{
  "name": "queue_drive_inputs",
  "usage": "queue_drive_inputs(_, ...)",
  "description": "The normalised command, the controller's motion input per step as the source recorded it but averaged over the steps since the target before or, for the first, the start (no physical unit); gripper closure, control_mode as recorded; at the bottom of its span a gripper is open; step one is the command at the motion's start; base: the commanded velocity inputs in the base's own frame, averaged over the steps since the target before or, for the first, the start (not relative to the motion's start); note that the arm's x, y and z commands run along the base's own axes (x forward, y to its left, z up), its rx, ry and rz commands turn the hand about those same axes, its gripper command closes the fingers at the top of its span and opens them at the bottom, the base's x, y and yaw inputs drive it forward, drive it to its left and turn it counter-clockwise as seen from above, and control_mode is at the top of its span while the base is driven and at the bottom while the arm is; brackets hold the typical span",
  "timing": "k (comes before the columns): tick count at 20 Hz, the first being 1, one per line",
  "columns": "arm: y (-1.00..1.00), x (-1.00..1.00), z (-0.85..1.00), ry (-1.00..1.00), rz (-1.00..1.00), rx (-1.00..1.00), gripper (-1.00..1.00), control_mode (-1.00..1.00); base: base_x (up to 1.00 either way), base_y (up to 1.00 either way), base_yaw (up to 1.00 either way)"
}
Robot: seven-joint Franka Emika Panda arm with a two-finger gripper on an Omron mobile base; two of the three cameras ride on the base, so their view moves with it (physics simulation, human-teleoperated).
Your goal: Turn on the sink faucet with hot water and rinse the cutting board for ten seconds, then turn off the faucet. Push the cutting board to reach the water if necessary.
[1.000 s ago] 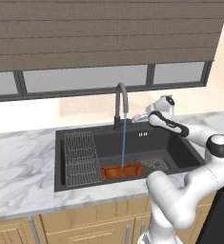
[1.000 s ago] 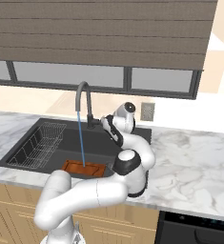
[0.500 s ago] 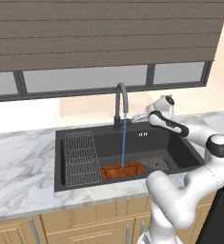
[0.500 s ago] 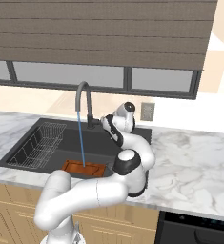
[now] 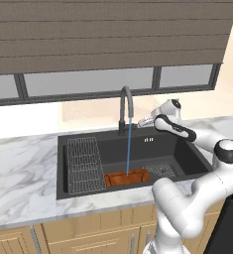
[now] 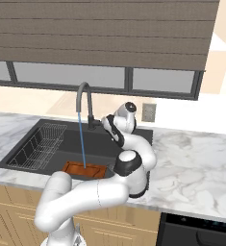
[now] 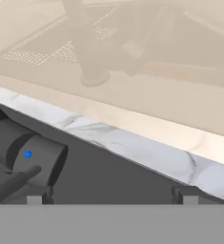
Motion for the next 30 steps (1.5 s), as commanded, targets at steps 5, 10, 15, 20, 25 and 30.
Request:
queue_drive_inputs(5, 0.27, 0.0, 0.21, 0.0, 0.0, 0.0, -1.0, -1.0, 0.0, 0.0, 0.0)
queue_drive_inputs(10, 0.36, 0.0, 0.24, 0.0, 0.0, 0.0, -1.0, -1.0, 0.0, 0.0, 0.0)
queue_drive_inputs(15, 0.43, 0.06, 0.27, 0.0, 0.0, 0.0, -1.0, -1.0, 0.0, 0.0, 0.0)
queue_drive_inputs(20, 0.48, 0.15, 0.32, 0.0, 0.0, 0.0, -1.0, -1.0, 0.0, 0.0, 0.0)
queue_drive_inputs(25, 0.45, 0.2, 0.35, 0.0, 0.0, 0.0, -1.0, -1.0, 0.0, 0.0, 0.0)
queue_drive_inputs(30, 0.39, 0.23, 0.33, 0.0, 0.0, 0.0, -1.0, -1.0, 0.0, 0.0, 0.0)
